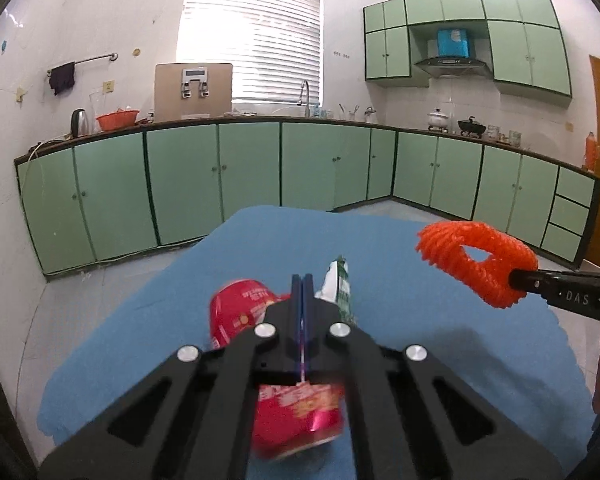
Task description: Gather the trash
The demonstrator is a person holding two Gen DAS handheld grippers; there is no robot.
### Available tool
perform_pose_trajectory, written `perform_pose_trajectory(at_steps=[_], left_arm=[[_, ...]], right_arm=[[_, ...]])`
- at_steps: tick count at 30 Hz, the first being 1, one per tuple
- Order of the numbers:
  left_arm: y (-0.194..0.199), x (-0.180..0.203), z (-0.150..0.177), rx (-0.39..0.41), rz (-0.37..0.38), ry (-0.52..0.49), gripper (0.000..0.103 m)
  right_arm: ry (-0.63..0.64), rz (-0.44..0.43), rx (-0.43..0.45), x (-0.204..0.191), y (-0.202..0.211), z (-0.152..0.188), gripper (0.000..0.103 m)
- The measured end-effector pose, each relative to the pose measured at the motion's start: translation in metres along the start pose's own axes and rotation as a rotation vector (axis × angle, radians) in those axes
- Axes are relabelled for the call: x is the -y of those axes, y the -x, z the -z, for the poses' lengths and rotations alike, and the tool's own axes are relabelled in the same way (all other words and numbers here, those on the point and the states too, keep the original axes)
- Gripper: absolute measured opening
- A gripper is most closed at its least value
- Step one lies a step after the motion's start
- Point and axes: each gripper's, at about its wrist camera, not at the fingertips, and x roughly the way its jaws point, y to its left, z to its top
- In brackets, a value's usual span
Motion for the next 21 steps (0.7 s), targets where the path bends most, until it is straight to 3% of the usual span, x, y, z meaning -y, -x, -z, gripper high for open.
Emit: perform_pose_trajectory(at_steps=[3, 6, 7, 8, 10, 16, 21], left_arm=[[-0.009, -0.003, 0.005, -0.063, -0.009, 0.046, 0.0], [-0.007, -0.003, 0.016, -0.093, -0.011, 0.028, 0.002], [-0.006, -0.003, 0.019, -0.101, -0.011, 0.021, 0.01], [-0.005, -0.002, 0.021, -0.117, -0.014, 0.016, 0.035], [-0.004, -0.001, 0.026, -0.139, -0.027, 0.022, 0.063], [-0.003, 0.02, 0.042, -0.154, -0.062, -0.063, 0.068], [-0.011, 0.029, 0.07, -0.179, -0.168, -0.171, 0.074]], right_arm=[[-0.01, 0.004, -0.002, 0.004, 0.002, 0.001, 0.011], [-0.006, 0.01, -0.011, 0.006, 0.002, 0.004, 0.011], [-0.01, 0.01, -0.014, 0.006, 0.001, 0.005, 0.011], [-0.014, 0.009, -0.016, 0.007, 0.001, 0.006, 0.011], [-0.02, 0.007, -0.018, 0.007, 0.0, 0.008, 0.011], [-0.021, 0.002, -0.021, 0.009, -0.002, 0.008, 0.011], [-0.037, 0.008, -0.017, 0.018, -0.003, 0.007, 0.011]])
